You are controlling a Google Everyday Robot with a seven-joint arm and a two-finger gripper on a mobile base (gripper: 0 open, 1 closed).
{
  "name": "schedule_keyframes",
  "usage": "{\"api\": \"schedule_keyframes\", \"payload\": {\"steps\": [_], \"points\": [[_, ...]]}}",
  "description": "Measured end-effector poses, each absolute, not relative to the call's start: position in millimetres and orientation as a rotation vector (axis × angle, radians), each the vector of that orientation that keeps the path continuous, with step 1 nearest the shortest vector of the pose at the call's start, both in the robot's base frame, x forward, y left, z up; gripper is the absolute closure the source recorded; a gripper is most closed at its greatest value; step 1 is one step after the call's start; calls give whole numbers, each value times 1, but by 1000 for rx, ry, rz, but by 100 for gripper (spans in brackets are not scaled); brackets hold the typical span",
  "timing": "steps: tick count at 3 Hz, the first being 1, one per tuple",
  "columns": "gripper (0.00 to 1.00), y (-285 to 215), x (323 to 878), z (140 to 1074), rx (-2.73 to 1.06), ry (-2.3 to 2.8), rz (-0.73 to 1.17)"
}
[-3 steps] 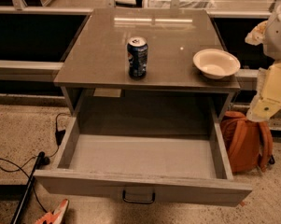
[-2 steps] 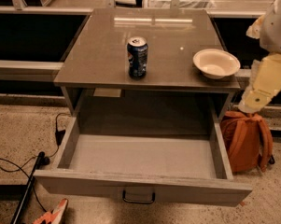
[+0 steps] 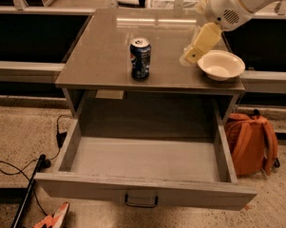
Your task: Place pepsi can into top drawer
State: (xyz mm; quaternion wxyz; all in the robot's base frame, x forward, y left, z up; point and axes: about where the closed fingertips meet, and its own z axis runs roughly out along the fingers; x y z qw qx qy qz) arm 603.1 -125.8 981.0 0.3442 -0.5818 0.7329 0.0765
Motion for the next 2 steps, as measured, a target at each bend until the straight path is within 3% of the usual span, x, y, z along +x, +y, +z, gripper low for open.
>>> {"api": "schedule_keyframes", "payload": {"steps": [2], "points": [[0, -59, 688, 906, -1199, 1819, 564]]}}
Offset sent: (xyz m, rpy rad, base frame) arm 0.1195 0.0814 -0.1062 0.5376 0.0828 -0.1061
